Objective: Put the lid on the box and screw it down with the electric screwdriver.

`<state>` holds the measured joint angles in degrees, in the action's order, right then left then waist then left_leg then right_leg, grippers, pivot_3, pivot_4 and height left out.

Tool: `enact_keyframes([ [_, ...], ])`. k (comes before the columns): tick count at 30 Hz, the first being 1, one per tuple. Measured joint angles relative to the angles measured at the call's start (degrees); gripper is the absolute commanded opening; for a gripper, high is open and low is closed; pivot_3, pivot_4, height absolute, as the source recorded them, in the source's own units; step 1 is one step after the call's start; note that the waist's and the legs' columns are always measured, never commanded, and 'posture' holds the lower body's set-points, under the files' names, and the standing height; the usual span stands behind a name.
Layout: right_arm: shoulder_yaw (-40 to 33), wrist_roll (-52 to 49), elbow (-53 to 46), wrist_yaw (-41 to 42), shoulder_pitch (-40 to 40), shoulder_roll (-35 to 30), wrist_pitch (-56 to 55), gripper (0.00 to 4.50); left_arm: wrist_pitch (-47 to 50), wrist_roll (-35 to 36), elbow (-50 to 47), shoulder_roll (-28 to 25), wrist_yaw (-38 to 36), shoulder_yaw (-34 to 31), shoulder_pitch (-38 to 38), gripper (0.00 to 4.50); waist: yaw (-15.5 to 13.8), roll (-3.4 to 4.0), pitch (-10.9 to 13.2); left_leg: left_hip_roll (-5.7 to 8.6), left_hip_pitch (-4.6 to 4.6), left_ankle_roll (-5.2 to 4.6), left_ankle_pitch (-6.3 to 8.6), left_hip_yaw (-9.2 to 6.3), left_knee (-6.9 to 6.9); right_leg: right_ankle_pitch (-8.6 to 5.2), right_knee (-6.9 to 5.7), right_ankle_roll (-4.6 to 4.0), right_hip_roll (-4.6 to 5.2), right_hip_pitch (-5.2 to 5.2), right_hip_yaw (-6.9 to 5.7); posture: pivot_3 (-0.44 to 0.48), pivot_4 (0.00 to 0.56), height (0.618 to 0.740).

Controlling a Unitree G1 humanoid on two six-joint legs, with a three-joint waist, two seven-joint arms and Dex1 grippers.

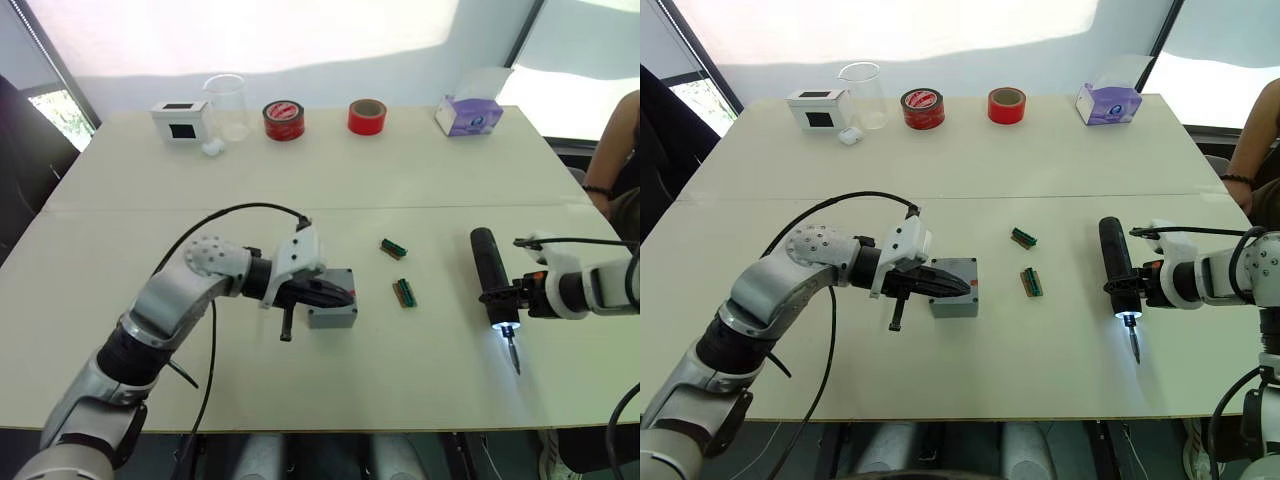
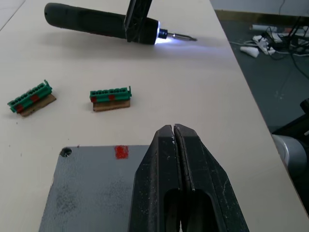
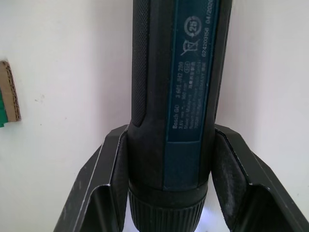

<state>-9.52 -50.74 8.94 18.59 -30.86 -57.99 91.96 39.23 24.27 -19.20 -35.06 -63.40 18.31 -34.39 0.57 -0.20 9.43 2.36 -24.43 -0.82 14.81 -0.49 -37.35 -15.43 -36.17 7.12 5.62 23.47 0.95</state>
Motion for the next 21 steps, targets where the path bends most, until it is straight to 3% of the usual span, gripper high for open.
enact_keyframes([
  [3,0.1,1.3,0.0,1.6,-0.1,0.0,-0.5,4.34,0.0,0.0,0.0,-0.7,0.2,-0.8,0.0,0.00,-0.1,-0.02,0.0,0.00,0.03,-0.01,0.01,-0.04,-0.09,0.02,0.00,0.04,-0.01,-0.09,-0.02,0.000,0.150,0.740],
  [4,0.2,1.9,0.0,2.2,-0.1,0.0,-0.8,4.46,0.0,0.0,0.0,-0.9,0.4,-1.3,0.0,0.00,-0.1,-0.03,0.0,0.00,0.03,-0.01,0.01,-0.04,-0.13,0.03,0.01,0.06,-0.01,-0.12,-0.02,0.000,0.150,0.740],
  [8,0.7,4.8,-0.7,4.3,0.5,0.0,-3.2,4.46,1.4,0.7,0.1,-1.6,2.0,-4.2,0.0,0.00,-0.1,-0.04,0.0,0.00,0.02,-0.07,0.04,-0.05,-0.31,0.07,-0.02,0.13,-0.01,-0.16,-0.02,0.000,0.150,0.740],
  [13,2.8,9.2,-4.1,11.8,2.1,-3.4,-14.8,4.46,7.0,5.2,1.7,-2.5,6.9,-14.6,0.7,0.00,0.1,0.02,0.0,0.00,0.02,-0.10,0.06,-0.04,-0.33,0.07,-0.05,0.15,-0.02,-0.12,-0.02,0.000,0.150,0.740],
  [18,-2.1,12.2,-14.4,21.2,5.7,-4.5,-33.4,4.46,12.0,9.0,0.1,-5.7,9.6,-20.9,10.2,0.00,0.2,0.01,0.0,-0.08,0.02,-0.09,0.06,-0.04,-0.28,0.06,-0.05,0.15,-0.07,-0.09,0.00,0.000,0.150,0.740],
  [21,-5.8,9.4,-24.2,25.3,12.8,-2.9,-36.1,4.46,15.0,11.5,-3.0,-9.3,9.4,-23.1,15.8,0.00,-0.2,-0.05,0.0,-0.09,0.02,-0.08,0.06,-0.11,-0.32,0.06,-0.05,0.15,-0.04,-0.16,-0.03,0.000,0.150,0.740],
])
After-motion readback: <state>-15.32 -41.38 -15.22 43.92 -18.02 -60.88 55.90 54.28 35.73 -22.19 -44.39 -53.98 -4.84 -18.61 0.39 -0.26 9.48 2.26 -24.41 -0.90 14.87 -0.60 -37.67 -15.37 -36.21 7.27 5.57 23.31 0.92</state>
